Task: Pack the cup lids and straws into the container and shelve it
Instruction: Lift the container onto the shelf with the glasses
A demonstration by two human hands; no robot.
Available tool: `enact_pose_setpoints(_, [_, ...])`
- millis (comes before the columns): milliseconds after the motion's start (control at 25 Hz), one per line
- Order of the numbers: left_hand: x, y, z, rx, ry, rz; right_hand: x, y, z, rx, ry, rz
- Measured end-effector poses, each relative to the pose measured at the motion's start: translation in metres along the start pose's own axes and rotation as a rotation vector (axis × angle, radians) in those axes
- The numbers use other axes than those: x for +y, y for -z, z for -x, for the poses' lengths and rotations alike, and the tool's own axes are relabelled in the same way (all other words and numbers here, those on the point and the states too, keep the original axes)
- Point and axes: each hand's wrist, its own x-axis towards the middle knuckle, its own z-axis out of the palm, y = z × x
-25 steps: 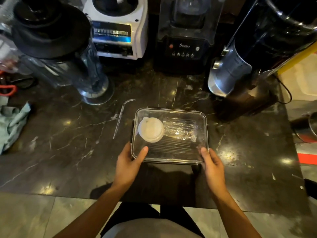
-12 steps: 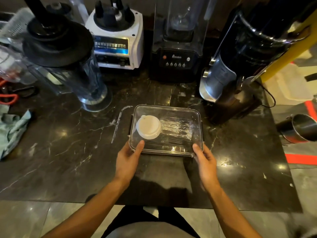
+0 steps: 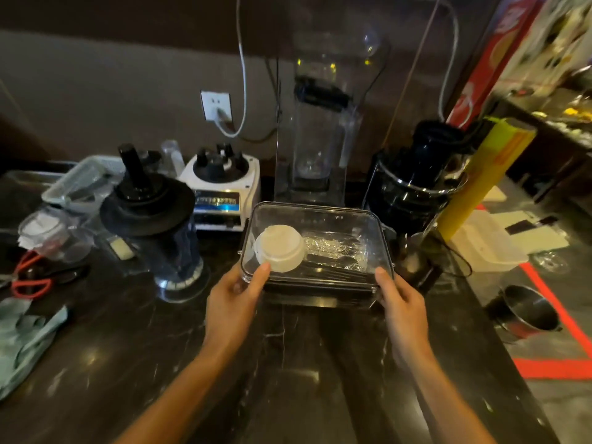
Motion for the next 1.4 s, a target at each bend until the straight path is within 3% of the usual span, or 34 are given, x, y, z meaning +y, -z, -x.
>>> enact_pose_setpoints(760, [0.207,-0.004,-0.014,-0.027,-0.48,0.15,-0.222,0.02,0.0,0.068,0.434,-0.044])
enact_pose_setpoints(1400, [0.309,-0.006,-0.001,0.051,-0.894,0.042,-0.322,0.061,0.02,0.068,0.801,0.089])
